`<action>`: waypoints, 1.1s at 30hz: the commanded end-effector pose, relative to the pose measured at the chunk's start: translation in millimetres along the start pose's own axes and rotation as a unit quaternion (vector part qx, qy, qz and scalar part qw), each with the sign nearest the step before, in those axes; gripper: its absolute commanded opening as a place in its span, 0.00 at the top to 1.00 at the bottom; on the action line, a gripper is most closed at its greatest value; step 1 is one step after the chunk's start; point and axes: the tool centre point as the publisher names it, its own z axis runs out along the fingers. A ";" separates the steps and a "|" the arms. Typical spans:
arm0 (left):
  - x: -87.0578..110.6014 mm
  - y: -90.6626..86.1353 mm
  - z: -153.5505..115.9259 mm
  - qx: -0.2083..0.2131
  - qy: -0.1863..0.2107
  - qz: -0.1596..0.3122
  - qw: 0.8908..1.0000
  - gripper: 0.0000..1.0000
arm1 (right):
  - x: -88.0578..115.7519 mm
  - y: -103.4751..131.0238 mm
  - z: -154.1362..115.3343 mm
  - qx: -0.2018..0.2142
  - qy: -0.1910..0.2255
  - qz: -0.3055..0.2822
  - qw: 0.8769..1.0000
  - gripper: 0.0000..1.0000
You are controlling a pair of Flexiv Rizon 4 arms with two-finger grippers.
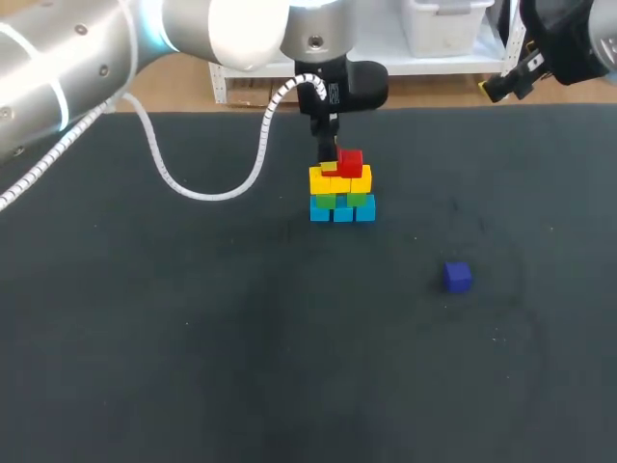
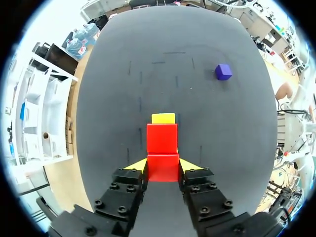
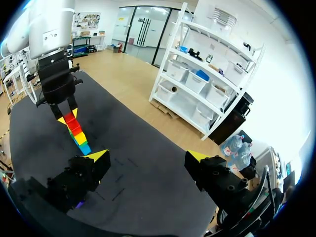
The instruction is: Place the blue cubes, place green cubes on the blue cubes, place the yellow cubes on the green cubes, then place the red cubes on the yellow cubes, and place purple cube on the red cubes.
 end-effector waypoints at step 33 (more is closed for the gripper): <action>64.4 -2.8 -85.5 -0.109 -0.098 -0.130 0.981 0.00 | 1.2 1.7 0.5 0.004 -0.003 0.001 1.000 0.00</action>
